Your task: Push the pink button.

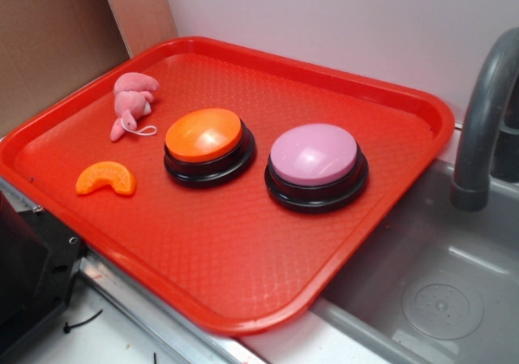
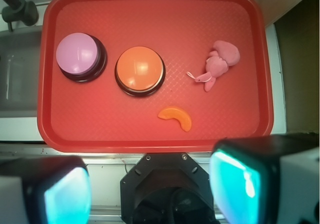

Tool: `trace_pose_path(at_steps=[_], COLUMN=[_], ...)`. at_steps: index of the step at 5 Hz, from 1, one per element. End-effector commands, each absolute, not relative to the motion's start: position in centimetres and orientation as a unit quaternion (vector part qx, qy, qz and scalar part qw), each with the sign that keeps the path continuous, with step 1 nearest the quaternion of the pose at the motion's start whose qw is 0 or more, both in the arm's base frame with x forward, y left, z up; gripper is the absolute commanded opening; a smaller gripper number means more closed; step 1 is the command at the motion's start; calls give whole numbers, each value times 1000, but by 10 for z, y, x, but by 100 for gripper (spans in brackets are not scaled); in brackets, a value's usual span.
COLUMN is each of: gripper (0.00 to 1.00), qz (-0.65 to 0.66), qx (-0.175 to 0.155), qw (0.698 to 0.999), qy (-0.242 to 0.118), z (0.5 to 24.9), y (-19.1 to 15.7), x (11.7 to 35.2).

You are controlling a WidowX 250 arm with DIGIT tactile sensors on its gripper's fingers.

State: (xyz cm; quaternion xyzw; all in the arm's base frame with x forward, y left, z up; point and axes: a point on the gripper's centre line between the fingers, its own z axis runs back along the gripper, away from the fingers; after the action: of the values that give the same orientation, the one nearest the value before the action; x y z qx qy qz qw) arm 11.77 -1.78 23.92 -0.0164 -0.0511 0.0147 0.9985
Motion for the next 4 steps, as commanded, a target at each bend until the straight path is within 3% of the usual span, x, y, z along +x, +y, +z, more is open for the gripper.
trace_pose_path(at_steps=[1, 2, 4], gripper=[100, 100, 100], qz=[15, -91, -191], qx=[-16, -38, -19], qw=[998, 991, 975], qy=[-51, -89, -112], z=[239, 206, 149], y=[-18, -67, -116], x=[118, 168, 256])
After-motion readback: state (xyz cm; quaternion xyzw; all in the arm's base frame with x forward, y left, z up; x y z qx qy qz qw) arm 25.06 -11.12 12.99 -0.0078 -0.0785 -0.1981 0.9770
